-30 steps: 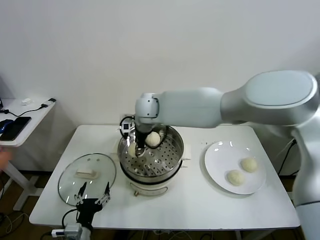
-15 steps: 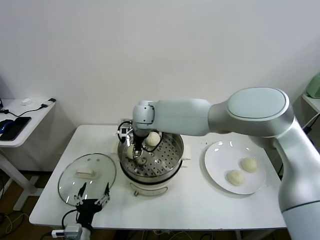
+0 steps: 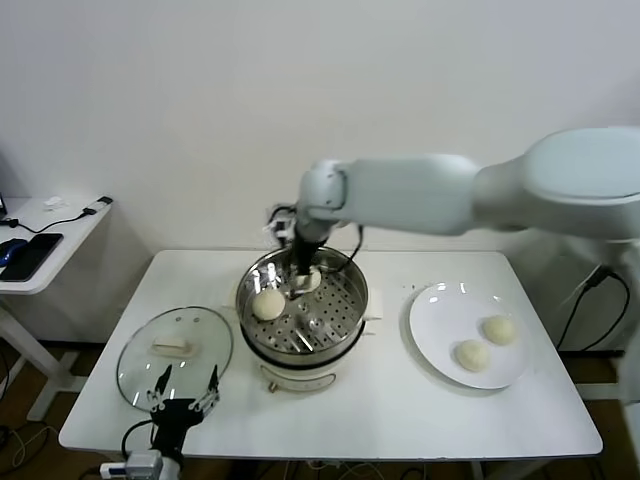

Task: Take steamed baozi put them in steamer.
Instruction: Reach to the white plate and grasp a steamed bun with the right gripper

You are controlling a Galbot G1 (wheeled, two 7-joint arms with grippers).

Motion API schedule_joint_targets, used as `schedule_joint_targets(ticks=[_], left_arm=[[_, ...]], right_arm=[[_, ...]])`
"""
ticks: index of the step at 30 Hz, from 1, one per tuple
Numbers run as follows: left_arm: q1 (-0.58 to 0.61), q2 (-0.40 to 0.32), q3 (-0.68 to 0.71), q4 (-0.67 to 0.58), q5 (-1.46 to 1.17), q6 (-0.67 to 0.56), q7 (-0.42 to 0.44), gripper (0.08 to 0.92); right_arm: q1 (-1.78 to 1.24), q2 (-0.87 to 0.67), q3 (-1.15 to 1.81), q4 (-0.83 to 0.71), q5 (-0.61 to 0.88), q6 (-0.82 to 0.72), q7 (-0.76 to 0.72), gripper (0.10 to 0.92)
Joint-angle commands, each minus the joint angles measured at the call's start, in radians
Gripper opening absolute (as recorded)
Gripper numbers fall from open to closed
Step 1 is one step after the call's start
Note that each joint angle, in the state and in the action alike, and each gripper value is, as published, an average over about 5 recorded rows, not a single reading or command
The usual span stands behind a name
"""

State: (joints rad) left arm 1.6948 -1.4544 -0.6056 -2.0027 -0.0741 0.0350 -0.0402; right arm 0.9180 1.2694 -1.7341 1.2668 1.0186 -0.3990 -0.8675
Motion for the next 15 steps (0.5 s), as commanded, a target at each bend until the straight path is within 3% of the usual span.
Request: schedule_joint_targets(ticks=[1,9,15], left_arm=[[0.002,-0.002,0.001,-0.006,0.003,0.0,0.001,0.823],[0.003,-0.01,-0.001,-0.006,0.008,0.001,0.001,0.823],[0.008,-0.017,-0.01,-0.011,0.009,0.004,0.002,0.823]], right_arm=[[0.234,-0.338,-0.158,0.167,-0.089,0.121,-0.151,0.823],[0.173,-0.613,-0.281,0.279,-0.372,0.153,-0.148,0.823],[-0.094,-0.703,-0.11,0.206,-0.541,0.12,-0.106,0.823]])
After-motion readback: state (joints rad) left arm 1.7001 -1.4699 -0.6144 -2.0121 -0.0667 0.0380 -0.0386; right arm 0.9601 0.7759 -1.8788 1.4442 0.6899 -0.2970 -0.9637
